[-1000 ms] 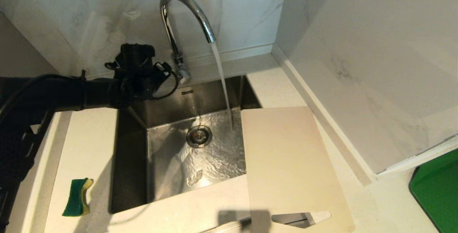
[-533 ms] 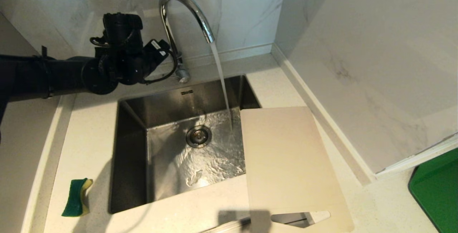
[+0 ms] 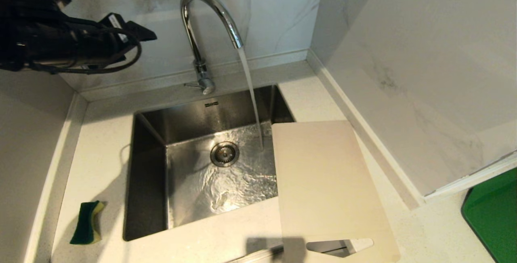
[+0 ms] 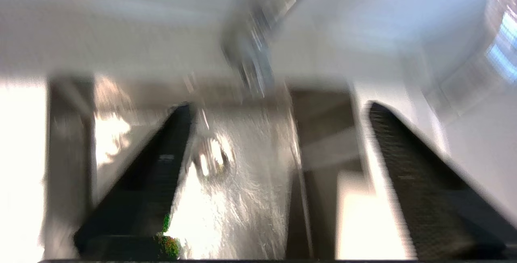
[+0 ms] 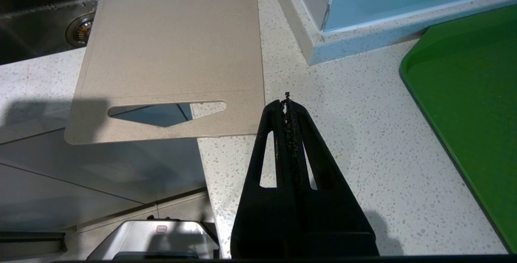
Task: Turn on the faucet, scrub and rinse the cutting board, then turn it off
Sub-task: Pick up the cleaning cloth
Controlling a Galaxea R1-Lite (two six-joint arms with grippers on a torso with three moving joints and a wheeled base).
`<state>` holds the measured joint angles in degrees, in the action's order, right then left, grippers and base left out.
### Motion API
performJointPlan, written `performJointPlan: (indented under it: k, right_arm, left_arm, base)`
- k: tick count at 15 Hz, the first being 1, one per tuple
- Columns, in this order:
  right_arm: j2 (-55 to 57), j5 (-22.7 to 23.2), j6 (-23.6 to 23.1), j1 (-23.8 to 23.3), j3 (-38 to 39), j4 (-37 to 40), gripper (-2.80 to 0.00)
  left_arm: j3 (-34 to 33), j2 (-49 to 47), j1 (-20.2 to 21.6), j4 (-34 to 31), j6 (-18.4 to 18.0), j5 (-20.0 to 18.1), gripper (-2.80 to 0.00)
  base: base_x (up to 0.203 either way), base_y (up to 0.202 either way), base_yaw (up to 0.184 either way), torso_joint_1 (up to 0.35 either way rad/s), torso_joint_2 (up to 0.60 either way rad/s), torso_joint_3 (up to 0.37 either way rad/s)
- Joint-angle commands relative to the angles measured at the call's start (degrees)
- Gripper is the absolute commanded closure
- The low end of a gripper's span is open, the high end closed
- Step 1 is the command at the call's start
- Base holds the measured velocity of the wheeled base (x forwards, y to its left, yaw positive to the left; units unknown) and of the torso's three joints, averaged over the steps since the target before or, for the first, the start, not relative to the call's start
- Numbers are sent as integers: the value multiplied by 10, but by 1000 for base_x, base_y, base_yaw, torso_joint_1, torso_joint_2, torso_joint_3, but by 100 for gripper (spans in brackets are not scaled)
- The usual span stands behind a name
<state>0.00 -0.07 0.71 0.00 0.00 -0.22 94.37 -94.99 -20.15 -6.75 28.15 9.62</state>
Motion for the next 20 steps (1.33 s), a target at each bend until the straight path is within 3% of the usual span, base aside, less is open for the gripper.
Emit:
performJointPlan:
  k: [1, 3, 7, 12, 13, 14, 17, 20]
  right_arm:
    - [1, 0, 0, 0, 0, 0, 0]
    - [1, 0, 0, 0, 0, 0, 0]
    - [1, 0, 0, 0, 0, 0, 0]
    - [1, 0, 1, 0, 0, 0, 0]
    - [1, 0, 1, 0, 0, 0, 0]
    - [0, 0, 1, 0, 0, 0, 0]
    - [1, 0, 0, 0, 0, 0, 0]
    - [1, 0, 0, 0, 0, 0, 0]
  left_arm:
    - [-32, 106, 21, -113, -14, -68, 0]
    - [-74, 123, 37, -177, -57, -71, 0]
    - [-207, 148, 119, -190, -121, -74, 0]
    - [-371, 137, 179, -160, -141, -84, 0]
    - [-394, 131, 181, -152, -142, -82, -37]
    - [-414, 128, 182, -149, -143, -80, -280]
    - [-447, 125, 190, -144, -143, -80, -280]
    - [-480, 96, 217, -99, -157, -81, -280]
  base:
    - [0, 0, 0, 0, 0, 0]
    - [0, 0, 0, 0, 0, 0]
    - [0, 0, 0, 0, 0, 0]
    - [0, 0, 0, 0, 0, 0]
    - [0, 0, 0, 0, 0, 0]
    - [0, 0, 0, 0, 0, 0]
    - [0, 0, 0, 0, 0, 0]
    - [0, 0, 0, 0, 0, 0]
